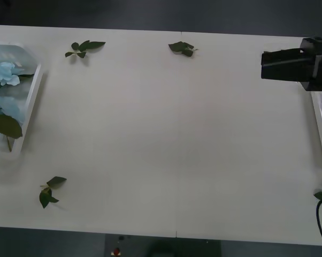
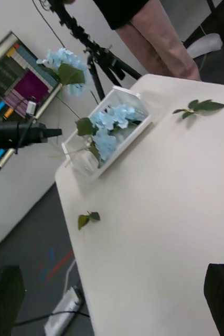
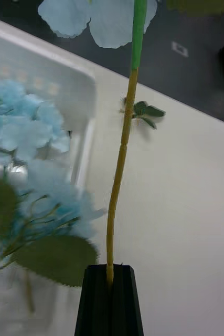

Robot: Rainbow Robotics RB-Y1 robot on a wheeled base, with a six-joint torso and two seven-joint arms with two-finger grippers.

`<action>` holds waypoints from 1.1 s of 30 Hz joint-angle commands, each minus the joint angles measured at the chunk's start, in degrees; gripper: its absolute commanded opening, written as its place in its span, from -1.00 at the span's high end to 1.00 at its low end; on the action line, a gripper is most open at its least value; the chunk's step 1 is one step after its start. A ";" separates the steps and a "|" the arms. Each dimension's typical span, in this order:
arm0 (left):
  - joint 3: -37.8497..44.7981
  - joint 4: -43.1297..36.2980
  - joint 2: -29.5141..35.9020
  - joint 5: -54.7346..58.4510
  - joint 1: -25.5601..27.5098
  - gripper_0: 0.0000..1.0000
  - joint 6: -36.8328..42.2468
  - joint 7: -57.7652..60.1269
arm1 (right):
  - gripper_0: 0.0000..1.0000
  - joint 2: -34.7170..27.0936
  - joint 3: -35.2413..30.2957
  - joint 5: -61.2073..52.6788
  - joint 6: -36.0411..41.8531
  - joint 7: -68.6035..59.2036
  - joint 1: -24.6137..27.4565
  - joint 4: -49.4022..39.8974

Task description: Put the red flowers into the right box and the blue flowers into the left box

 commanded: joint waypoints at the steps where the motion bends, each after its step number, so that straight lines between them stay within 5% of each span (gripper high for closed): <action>1: 0.87 4.82 2.20 -4.19 0.88 1.00 2.53 1.72 | -1.00 -3.64 -1.77 -0.92 2.20 10.10 1.50 1.76; 14: 0.52 16.07 2.20 -14.83 1.76 0.99 4.11 0.57 | -1.00 -14.28 -5.19 -3.56 9.50 38.13 2.64 17.14; 16: -0.18 16.24 2.11 -15.09 1.76 0.80 4.11 0.49 | -1.00 -15.33 -5.11 -3.91 10.29 40.33 2.56 18.19; 18: -0.44 16.24 2.11 -15.36 2.02 0.36 4.11 0.40 | -1.00 -16.48 -5.11 -4.35 11.43 42.79 2.56 19.07; 33: 2.89 12.82 2.11 -7.18 4.84 -1.00 4.99 -7.16 | -1.00 -17.00 -5.81 -5.31 14.68 46.36 2.56 19.25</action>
